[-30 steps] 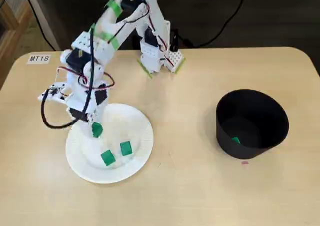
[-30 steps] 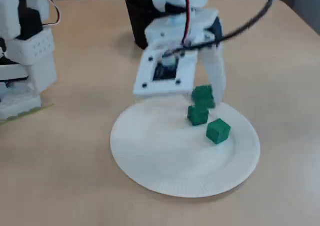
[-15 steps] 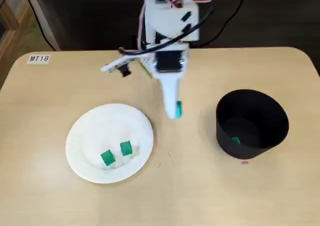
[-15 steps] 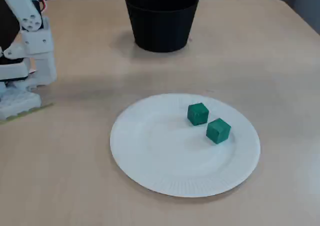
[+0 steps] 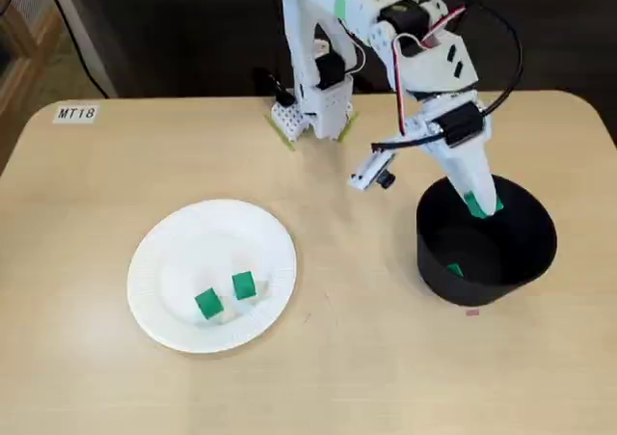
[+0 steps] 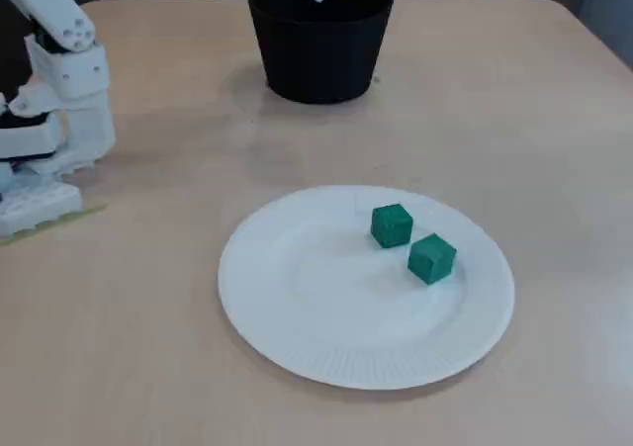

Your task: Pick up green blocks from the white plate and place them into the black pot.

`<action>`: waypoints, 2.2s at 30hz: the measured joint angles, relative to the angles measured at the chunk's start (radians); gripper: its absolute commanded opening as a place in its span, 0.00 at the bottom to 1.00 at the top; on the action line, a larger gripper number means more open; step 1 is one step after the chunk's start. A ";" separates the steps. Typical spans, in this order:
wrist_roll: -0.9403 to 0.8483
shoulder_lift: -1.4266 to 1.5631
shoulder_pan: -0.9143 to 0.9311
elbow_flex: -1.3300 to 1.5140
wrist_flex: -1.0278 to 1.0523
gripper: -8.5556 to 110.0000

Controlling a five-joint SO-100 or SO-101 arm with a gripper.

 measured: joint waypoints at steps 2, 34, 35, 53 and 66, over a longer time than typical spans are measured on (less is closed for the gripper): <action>-0.017 -0.005 0.002 0.002 -0.011 0.32; -0.328 -0.137 0.629 -0.399 0.749 0.05; -0.347 -0.193 0.657 -0.462 0.796 0.05; -0.046 -0.792 0.991 -1.008 1.078 0.05; 0.103 -1.015 1.022 -1.239 1.080 0.26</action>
